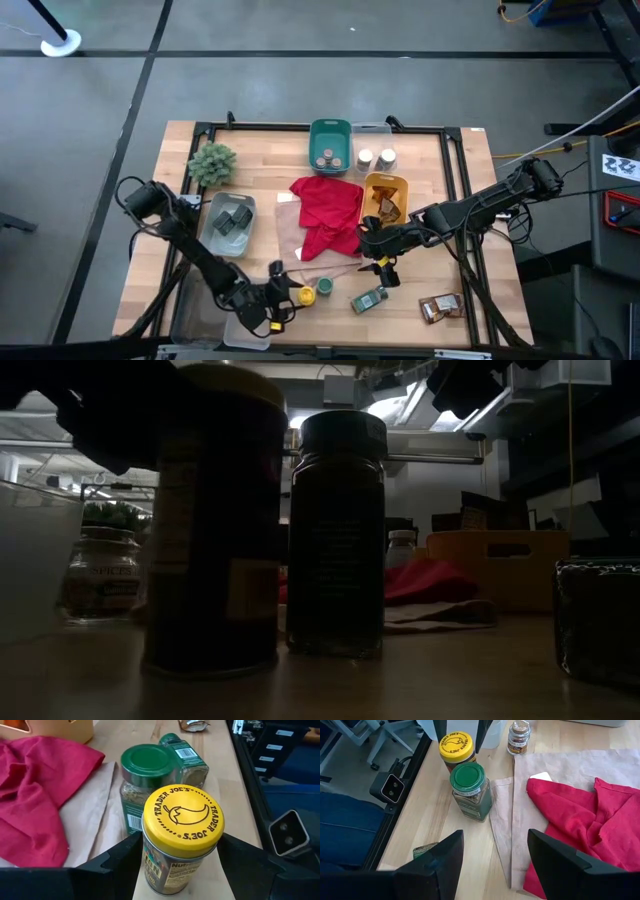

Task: Sort spices by type
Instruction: Put the yellow seasoning bottle into the black bin

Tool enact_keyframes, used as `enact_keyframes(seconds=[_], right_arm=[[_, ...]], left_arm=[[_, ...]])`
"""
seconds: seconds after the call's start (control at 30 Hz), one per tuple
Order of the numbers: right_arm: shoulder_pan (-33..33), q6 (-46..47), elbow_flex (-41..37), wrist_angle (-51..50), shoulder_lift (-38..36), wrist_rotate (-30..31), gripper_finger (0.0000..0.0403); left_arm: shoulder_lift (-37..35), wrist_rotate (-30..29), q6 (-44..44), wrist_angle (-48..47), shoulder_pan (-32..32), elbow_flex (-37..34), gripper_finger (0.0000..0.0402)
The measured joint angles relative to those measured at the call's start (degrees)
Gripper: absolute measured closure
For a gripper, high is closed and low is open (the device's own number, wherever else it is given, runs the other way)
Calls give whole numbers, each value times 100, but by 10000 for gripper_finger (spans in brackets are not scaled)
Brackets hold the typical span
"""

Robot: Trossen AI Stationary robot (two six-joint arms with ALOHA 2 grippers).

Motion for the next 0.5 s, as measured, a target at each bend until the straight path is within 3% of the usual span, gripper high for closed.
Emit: enact_keyframes(seconds=[0.5], right_arm=[[0,-1,0,0,0,0,182]], left_arm=[[0,-4,156,39,84,0,162]])
